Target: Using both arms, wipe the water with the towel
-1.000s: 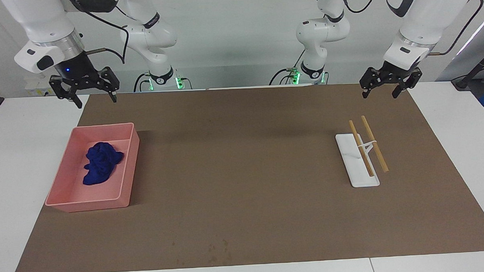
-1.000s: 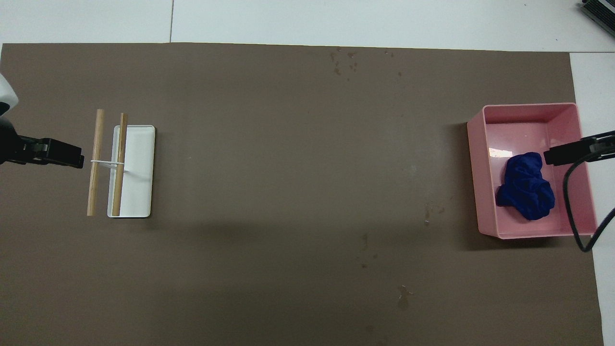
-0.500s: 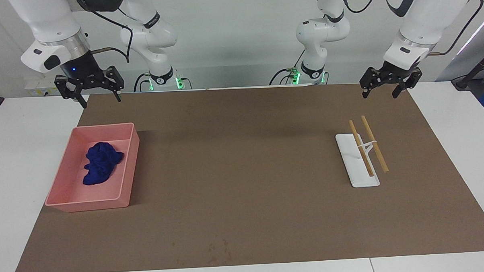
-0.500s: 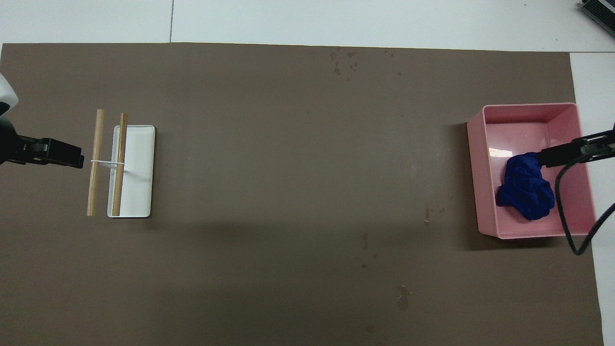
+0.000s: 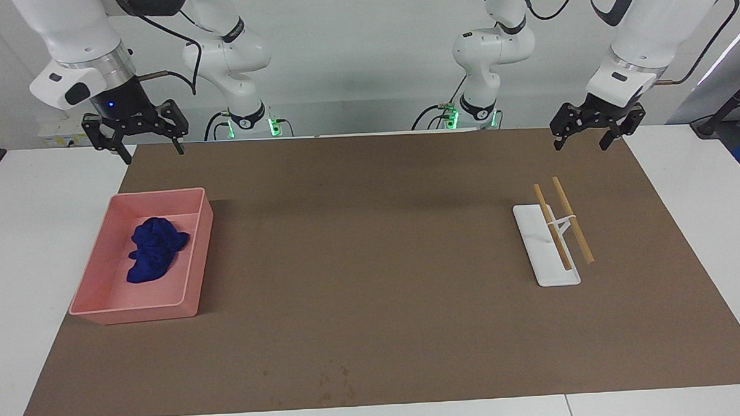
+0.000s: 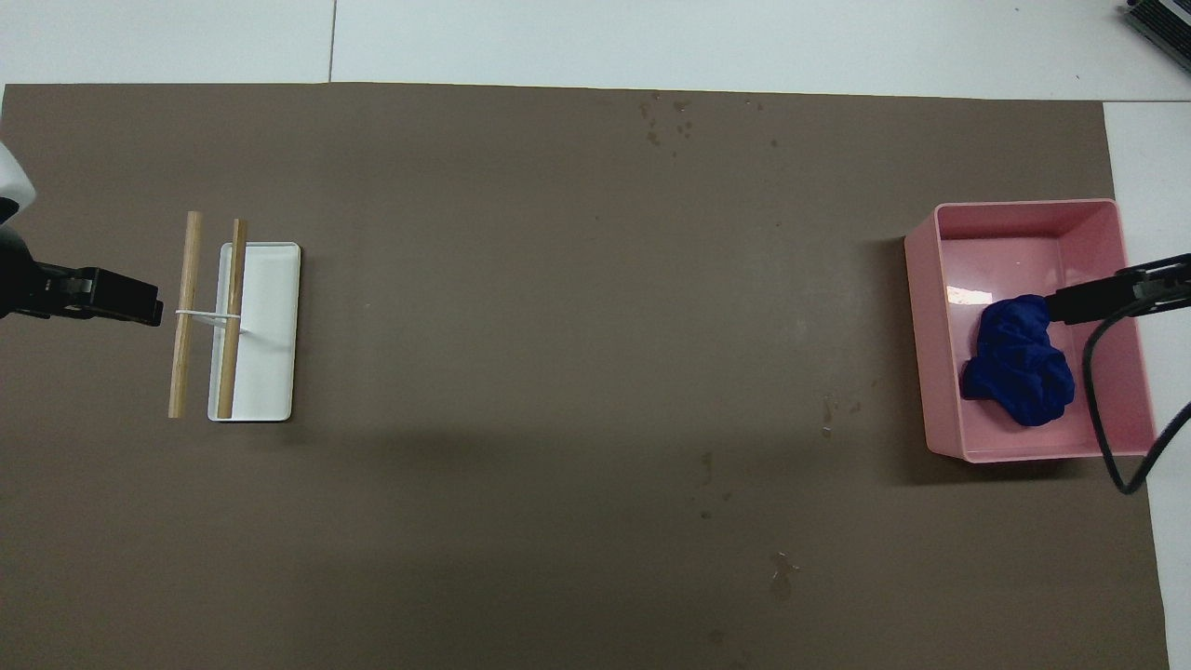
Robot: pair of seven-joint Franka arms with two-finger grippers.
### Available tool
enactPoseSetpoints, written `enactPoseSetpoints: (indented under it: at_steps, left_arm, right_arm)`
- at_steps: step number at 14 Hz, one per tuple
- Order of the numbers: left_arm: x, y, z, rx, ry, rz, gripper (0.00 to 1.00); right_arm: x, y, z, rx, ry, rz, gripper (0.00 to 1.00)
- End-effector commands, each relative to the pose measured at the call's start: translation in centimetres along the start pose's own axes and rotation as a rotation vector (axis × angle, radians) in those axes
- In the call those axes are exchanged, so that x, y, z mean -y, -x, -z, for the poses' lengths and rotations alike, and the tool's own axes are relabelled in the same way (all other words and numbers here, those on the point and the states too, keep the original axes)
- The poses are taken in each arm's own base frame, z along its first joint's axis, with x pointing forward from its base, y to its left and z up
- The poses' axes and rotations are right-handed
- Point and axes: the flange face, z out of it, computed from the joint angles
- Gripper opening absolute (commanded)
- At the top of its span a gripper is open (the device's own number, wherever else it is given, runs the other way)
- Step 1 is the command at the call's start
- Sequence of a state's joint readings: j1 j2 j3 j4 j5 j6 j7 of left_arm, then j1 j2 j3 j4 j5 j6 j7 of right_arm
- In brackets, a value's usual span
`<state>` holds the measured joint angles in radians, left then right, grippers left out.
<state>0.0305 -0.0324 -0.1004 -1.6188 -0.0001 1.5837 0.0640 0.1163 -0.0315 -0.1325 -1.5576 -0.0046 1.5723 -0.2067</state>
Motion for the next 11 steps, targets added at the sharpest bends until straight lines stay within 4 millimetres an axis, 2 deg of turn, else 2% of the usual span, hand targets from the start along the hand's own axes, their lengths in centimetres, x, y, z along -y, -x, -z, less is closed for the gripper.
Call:
enactPoseSetpoints:
  at_steps: [1,11]
  left_arm:
    - [0.0,0.7,0.1,-0.002,0.012,-0.005,1.00]
    - [0.0,0.7,0.1,-0.002,0.012,-0.005,1.00]
  right_arm:
    - [-0.1,0.6,-0.2,0.009,0.010,-0.017,1.00]
    - [-1.5,0.9,-0.2,0.005,0.006,-0.035,1.00]
